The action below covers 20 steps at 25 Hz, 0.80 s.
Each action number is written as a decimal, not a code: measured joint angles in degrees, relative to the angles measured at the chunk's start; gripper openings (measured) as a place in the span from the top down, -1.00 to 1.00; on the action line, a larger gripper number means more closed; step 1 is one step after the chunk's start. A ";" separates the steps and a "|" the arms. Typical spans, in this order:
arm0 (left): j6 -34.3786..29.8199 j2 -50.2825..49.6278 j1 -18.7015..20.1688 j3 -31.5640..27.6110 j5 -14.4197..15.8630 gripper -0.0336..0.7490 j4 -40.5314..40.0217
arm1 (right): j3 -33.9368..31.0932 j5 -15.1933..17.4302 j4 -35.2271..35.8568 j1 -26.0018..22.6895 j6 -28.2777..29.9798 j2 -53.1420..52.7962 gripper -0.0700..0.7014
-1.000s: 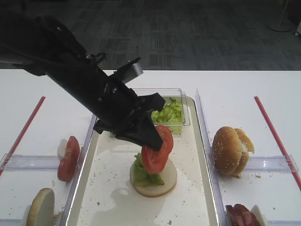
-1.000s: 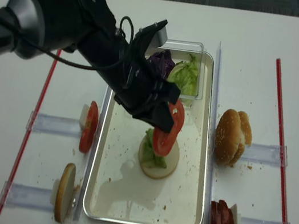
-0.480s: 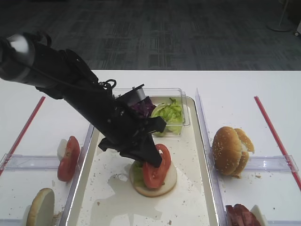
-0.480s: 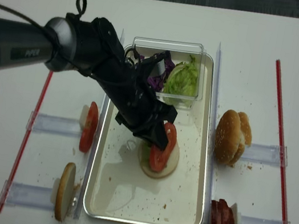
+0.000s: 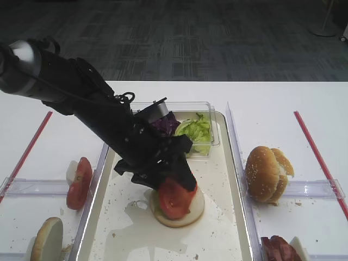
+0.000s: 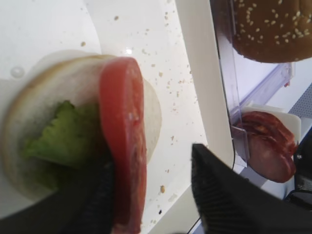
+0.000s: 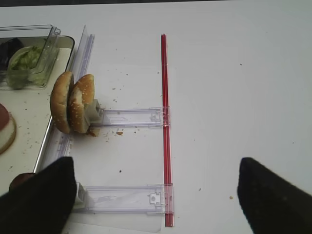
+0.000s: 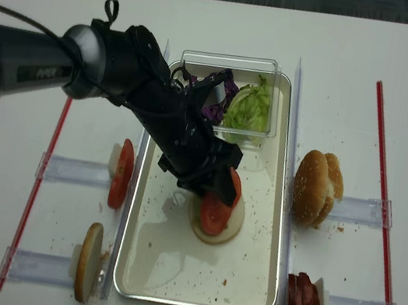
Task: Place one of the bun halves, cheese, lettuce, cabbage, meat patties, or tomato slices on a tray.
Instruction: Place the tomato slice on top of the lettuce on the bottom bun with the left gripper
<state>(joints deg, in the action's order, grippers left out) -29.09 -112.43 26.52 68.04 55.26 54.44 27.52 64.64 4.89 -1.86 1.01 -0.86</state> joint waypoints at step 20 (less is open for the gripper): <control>1.03 1.78 -5.89 0.00 0.70 -0.20 -3.23 | 0.00 0.00 0.00 0.00 0.00 0.00 -0.94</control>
<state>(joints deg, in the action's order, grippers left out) -28.06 -110.65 20.63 68.04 55.96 51.21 27.52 64.64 4.89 -1.86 1.01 -0.86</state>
